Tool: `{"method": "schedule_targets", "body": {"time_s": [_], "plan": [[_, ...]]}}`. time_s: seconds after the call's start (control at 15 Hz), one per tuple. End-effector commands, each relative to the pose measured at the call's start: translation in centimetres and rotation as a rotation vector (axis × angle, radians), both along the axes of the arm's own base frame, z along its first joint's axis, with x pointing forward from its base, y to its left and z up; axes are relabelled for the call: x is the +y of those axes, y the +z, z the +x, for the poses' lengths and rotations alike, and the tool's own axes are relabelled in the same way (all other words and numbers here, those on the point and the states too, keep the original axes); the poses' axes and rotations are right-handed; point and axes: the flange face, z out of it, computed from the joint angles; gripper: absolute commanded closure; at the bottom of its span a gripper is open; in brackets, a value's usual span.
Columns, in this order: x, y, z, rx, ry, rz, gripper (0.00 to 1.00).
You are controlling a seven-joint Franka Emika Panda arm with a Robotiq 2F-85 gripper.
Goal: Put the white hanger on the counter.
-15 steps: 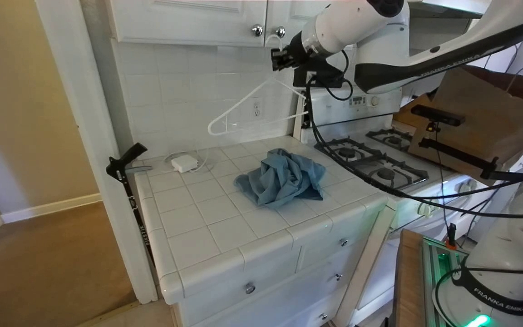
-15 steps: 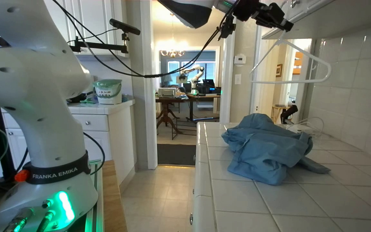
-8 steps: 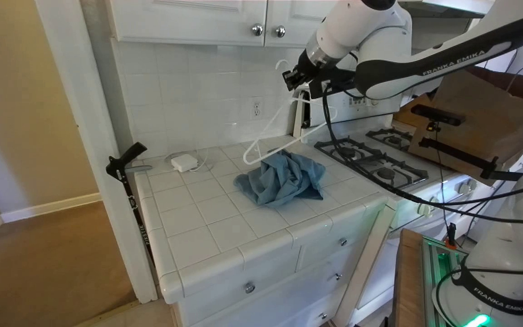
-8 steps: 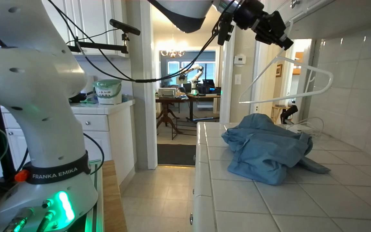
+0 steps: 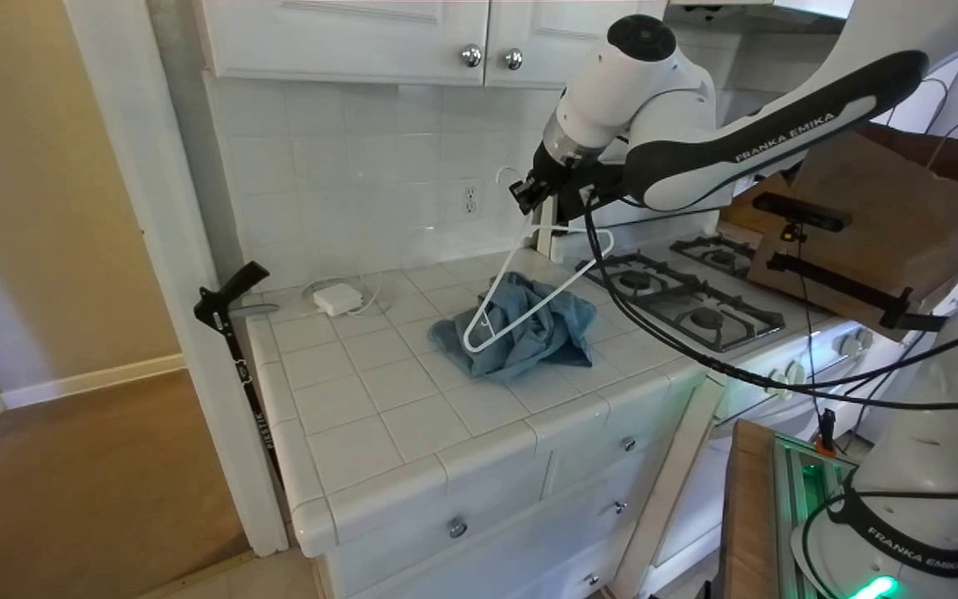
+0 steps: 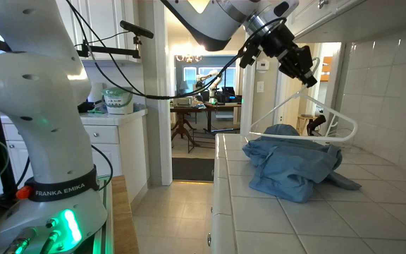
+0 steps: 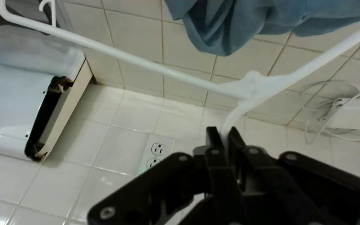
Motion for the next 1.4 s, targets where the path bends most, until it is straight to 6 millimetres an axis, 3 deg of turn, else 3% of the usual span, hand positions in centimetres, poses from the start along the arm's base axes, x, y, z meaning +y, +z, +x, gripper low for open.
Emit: {"method": "schedule_targets", "body": {"time_s": [0.0,0.73,1.2,1.27,1.33], "plan": [[0.1,-1.8,0.9,0.071,0.020,0.045,0.98],[-1.8,-7.6,1.3,0.170,-0.041,0.071,0.98],[-3.5,-9.9,1.6,0.165,-0.126,0.100,0.96],[-3.7,-10.0,1.7,0.161,-0.135,0.101,0.66],[-3.9,-10.0,1.8,0.153,-0.144,0.102,0.65]]}}
